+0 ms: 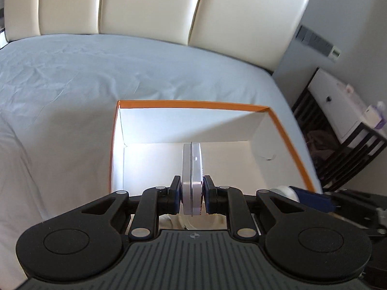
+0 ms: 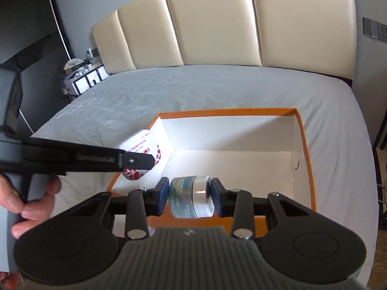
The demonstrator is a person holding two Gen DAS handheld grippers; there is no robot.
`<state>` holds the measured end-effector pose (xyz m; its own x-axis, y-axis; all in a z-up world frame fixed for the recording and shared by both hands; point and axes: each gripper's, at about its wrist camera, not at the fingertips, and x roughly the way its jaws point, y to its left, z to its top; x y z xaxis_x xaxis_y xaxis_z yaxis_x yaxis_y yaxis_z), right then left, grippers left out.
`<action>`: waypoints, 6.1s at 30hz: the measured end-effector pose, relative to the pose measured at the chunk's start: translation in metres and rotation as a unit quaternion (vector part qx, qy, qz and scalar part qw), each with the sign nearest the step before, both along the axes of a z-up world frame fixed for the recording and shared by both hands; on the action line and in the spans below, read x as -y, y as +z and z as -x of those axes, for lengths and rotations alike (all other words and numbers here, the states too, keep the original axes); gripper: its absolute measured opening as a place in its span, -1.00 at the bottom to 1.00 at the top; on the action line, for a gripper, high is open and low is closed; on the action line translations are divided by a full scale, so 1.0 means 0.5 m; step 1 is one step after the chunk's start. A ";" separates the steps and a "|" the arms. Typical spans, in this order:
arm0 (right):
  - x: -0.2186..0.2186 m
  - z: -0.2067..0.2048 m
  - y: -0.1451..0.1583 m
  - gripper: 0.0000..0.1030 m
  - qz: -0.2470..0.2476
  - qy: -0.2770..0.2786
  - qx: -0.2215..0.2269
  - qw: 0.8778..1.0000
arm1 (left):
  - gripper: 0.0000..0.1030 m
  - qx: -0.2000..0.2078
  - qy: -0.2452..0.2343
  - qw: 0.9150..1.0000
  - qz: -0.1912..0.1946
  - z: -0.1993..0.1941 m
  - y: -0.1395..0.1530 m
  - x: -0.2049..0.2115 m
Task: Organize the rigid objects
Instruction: 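Carry the mint tin and white jar over the orange box, then drop the mint tin into the box with left gripper while right lowers the jar, then open the right gripper to release the white jar in the box, then move both grippers back toward the remaining items beside the box, then grasp the brown cardboard piece with left gripper while right grasps green soap bottle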
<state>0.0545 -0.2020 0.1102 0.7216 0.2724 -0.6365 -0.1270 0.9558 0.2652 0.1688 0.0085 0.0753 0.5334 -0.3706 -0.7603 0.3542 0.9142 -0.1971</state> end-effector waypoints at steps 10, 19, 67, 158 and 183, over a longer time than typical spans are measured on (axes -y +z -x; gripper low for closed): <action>-0.013 -0.129 -0.051 -0.27 0.063 -0.008 -0.045 0.997 | -0.61 -0.073 -0.028 0.995 -0.059 -0.063 -0.136 0.007; -0.037 -0.183 -0.081 -0.28 0.081 0.003 -0.061 0.995 | -0.57 -0.051 -0.045 0.989 -0.133 -0.064 -0.165 0.042; -0.251 -0.333 -0.162 -0.39 0.070 0.034 -0.191 0.979 | -0.44 -0.025 0.117 0.986 0.120 -0.070 -0.081 -0.221; 0.101 0.064 -0.269 0.05 -0.029 -0.057 -0.198 0.978 | 0.04 -0.121 0.035 0.992 -0.029 0.222 -0.201 0.007; 0.127 0.083 -0.286 -0.04 -0.102 -0.077 -0.196 0.972 | -0.01 -0.096 0.036 0.995 0.005 0.240 -0.197 0.002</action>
<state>0.0132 -0.2654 -0.0331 0.4777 0.3289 -0.8146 0.1630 0.8780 0.4501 0.0486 0.0075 -0.0233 0.4036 -0.3459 -0.8471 0.2435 0.9330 -0.2650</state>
